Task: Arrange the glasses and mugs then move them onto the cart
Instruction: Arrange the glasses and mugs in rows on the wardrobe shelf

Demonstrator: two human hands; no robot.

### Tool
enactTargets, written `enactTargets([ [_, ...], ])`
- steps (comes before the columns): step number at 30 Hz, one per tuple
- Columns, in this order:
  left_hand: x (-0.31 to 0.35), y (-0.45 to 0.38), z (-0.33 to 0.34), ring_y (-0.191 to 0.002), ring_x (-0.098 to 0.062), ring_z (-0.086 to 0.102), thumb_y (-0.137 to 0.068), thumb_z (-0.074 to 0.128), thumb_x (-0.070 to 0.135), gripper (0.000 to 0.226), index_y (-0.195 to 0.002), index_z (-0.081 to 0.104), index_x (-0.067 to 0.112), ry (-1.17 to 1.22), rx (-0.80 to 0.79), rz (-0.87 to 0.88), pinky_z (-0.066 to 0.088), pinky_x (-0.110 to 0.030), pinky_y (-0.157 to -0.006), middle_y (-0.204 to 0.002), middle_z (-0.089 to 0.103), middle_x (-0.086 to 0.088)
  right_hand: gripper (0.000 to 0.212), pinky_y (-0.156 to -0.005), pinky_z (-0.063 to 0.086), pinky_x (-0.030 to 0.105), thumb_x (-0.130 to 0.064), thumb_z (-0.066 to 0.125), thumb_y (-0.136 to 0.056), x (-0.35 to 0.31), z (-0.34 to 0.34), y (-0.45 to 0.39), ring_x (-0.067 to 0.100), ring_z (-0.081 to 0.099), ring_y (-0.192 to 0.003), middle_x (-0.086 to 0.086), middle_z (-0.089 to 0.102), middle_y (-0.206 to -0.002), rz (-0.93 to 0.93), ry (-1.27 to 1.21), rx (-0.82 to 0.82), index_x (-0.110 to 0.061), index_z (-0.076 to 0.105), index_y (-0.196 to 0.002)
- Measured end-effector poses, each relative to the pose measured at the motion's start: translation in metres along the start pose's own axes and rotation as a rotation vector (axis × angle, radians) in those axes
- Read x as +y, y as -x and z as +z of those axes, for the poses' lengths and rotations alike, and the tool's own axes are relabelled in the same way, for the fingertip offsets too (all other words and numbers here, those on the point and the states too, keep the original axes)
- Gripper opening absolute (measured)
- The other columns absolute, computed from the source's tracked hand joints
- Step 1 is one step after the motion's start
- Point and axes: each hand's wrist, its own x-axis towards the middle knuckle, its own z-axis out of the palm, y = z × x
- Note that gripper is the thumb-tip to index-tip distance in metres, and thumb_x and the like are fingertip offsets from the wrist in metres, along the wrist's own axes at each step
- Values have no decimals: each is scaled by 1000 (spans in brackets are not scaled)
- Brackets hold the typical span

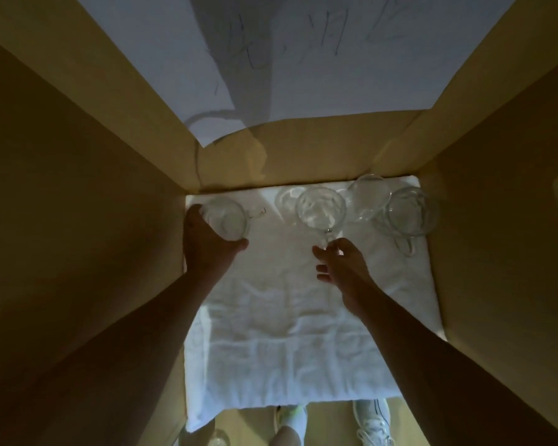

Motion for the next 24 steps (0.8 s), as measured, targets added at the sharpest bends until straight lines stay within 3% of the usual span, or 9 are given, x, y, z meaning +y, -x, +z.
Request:
enactTargets([
  [5, -5, 75, -16, -133, -27, 52, -49, 100, 40, 121, -149, 37, 12, -137, -190, -34, 45, -39, -108, -146, 52, -7, 12, -86, 61, 44, -18, 69, -94, 7, -21, 53, 19, 60, -72, 8, 58, -79, 155, 62, 11, -12, 60, -91],
  [10, 19, 145, -42, -133, -24, 51, -51, 99, 42, 118, -147, 38, 11, -75, -197, -29, 42, -33, -107, -144, 53, -5, 15, -87, 61, 43, -15, 69, -95, 4, -45, 116, 21, 59, -74, 9, 57, -77, 166, 79, 13, -15, 60, -84],
  [15, 68, 206, -86, -105, -20, 63, -41, 98, 44, 101, -126, 49, 20, -14, -144, 25, 48, -26, -79, -118, 63, 3, 8, -81, 56, 38, -12, 68, -95, -15, -72, 180, 24, 52, -75, 12, 52, -79, 133, -2, -27, -10, 62, -91],
  [18, 96, 249, -121, -98, -16, 64, -35, 89, 53, 92, -114, 49, 29, 13, -116, 46, 52, -30, -80, -110, 63, 9, 8, -83, 57, 40, -11, 68, -94, -22, -88, 220, 21, 52, -71, 10, 52, -77, 85, -39, -46, -12, 61, -94],
  [21, 117, 294, -152, -100, -10, 61, -36, 84, 55, 80, -103, 47, 35, 25, -48, 135, 49, -26, -86, -106, 63, 12, 8, -67, 52, 36, -10, 68, -93, -30, -104, 254, 18, 48, -62, 9, 49, -71, 20, -52, -70, -9, 61, -95],
  [24, 139, 333, -188, -101, -14, 64, -39, 91, 47, 83, -107, 47, 32, 92, -5, 158, 53, -33, -88, -106, 64, 11, 12, -56, 52, 31, -14, 72, -91, -41, -116, 290, 19, 51, -59, 11, 53, -70, -54, -54, -115, -13, 60, -96],
])
